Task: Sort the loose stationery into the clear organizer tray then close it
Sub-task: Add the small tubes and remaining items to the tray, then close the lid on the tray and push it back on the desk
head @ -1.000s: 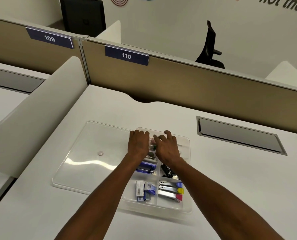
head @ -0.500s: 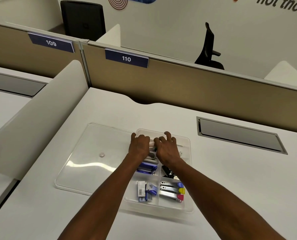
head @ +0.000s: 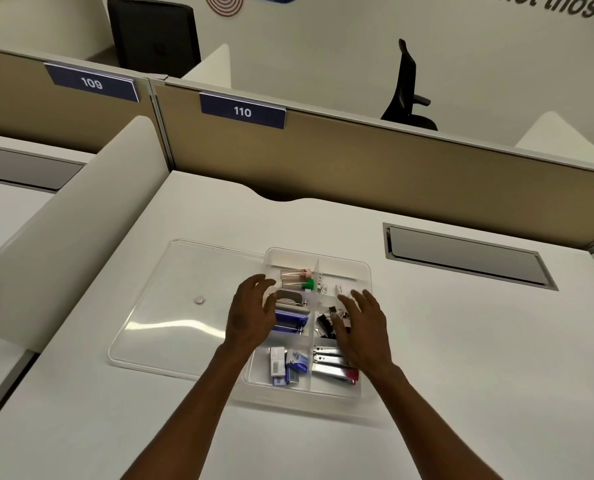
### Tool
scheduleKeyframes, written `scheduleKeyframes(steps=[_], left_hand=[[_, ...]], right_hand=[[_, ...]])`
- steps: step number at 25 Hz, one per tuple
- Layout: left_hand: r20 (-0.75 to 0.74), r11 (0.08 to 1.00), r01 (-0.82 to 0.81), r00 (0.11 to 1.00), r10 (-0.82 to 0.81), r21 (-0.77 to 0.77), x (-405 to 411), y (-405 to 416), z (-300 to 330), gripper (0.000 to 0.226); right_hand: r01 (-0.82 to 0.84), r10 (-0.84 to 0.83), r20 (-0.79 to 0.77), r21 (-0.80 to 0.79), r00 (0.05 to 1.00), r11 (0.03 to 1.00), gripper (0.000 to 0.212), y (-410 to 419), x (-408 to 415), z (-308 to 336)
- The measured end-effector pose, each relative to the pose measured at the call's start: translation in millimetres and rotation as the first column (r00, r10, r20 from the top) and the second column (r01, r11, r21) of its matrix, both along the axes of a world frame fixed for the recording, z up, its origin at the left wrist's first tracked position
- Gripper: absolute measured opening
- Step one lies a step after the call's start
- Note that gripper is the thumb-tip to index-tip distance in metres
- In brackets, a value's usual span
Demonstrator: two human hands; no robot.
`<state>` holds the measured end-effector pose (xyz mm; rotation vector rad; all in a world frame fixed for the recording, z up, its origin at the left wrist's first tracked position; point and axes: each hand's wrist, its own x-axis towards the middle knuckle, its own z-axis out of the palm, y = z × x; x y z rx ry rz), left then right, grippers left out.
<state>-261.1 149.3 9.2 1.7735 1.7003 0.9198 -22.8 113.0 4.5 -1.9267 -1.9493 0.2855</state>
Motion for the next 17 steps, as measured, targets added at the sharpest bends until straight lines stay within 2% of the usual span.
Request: scheduleKeyframes(steps=[2, 5, 7, 9, 13, 17], left_hand=[[0.029, 0.999, 0.022, 0.999, -0.021, -0.026, 2, -16, -2, 0.033], [0.081, 1.0, -0.015, 0.997, 0.015, -0.002, 0, -34, 1, 0.036], [0.079, 0.99, -0.138, 0.988, 0.135, 0.036, -14, -43, 1, 0.036], [0.065, 0.953, -0.301, 0.952, 0.298, 0.033, -39, -54, -4, 0.037], [-0.103, 0.854, -0.519, 0.852, 0.514, -0.035, -99, -79, -17, 0.051], [-0.281, 0.722, -0.632, 0.774, 0.567, -0.282, -140, -100, -23, 0.087]], right_hand=[[-0.051, 0.052, 0.012, -0.037, 0.999, 0.998, 0.046, -18, 2, -7], [-0.001, -0.001, -0.108, -0.015, 0.994, 1.0, 0.046, -29, -4, -1], [0.012, -0.004, -0.16, 0.047, 0.987, 0.999, 0.046, -37, -14, 6], [-0.073, 0.087, -0.161, 0.093, 0.983, 0.993, 0.049, -52, -31, 6], [-0.223, 0.237, -0.156, 0.102, 0.959, 0.969, 0.055, -75, -75, 1], [-0.35, 0.351, -0.019, 0.057, 0.936, 0.935, 0.052, -90, -112, -9]])
